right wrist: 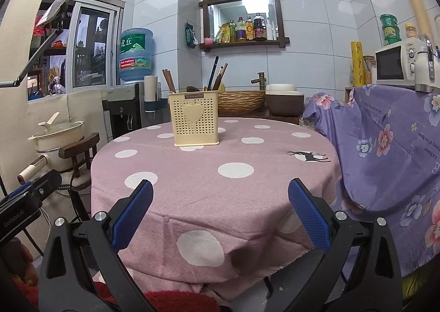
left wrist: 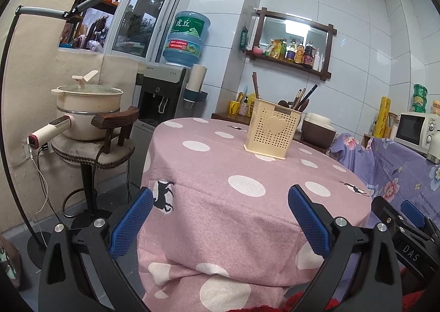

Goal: Organize utensils

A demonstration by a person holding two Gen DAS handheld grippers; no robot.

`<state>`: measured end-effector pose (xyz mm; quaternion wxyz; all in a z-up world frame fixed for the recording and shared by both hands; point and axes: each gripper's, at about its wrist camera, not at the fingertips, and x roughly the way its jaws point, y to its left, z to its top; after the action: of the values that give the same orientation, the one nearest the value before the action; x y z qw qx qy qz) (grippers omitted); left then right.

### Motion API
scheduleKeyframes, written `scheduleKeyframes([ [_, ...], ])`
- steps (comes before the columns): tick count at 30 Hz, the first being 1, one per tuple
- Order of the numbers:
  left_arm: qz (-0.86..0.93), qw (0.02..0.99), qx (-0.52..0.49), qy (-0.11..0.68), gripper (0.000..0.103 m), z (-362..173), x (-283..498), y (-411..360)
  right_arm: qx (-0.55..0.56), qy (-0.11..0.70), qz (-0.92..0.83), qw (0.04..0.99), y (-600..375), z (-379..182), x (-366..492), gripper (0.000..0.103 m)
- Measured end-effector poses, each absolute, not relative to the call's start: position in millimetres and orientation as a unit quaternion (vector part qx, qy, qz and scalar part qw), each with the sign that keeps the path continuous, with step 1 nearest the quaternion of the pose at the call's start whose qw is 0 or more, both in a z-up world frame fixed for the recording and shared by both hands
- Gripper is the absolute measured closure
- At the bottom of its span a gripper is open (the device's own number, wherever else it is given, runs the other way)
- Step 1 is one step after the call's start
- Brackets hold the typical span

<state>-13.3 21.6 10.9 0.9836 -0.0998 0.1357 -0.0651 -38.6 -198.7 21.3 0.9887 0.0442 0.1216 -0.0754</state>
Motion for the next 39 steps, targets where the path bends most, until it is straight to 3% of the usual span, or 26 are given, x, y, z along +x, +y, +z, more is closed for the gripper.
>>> scheduleKeyframes([
  [39,-0.070,0.982,-0.094,0.146,0.005,5.1,-13.0,17.6,0.043,0.124,-0.074,0.989,-198.5,20.1,-37.5,0.006],
])
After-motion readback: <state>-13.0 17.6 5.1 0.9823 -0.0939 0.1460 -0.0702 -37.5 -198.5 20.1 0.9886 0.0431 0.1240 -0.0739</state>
